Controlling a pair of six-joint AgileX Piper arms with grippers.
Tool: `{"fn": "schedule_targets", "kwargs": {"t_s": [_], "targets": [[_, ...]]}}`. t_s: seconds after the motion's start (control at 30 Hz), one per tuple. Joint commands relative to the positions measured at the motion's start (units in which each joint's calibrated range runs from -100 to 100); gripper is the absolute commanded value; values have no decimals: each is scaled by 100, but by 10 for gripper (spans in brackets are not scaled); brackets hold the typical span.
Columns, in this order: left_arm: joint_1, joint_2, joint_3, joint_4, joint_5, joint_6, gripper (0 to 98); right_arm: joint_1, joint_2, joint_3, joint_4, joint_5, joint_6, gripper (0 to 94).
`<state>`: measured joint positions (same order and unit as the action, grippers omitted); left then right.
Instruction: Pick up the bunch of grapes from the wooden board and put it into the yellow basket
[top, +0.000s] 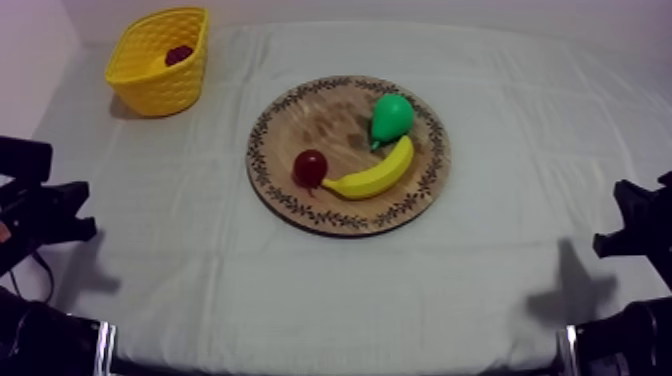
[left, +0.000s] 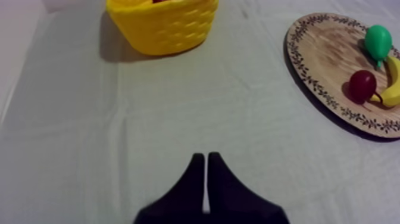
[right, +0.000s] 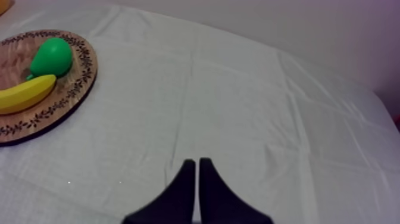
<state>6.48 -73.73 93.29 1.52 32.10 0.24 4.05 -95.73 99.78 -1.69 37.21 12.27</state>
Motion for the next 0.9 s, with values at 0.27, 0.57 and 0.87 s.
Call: {"fn": "schedule_targets", "kwargs": {"t_s": [0.27, 0.57, 0.87], "targets": [[-171, -1398, 475, -251, 405, 77, 0, 1, -2, -1, 1, -3, 1, 5], [-338, -1978, 506, -325, 454, -31, 0, 1, -2, -1, 1, -3, 1, 5], [-468, -2542, 562, -329, 335, 531, 1, 1, -2, -1, 1, -3, 1, 5]]}}
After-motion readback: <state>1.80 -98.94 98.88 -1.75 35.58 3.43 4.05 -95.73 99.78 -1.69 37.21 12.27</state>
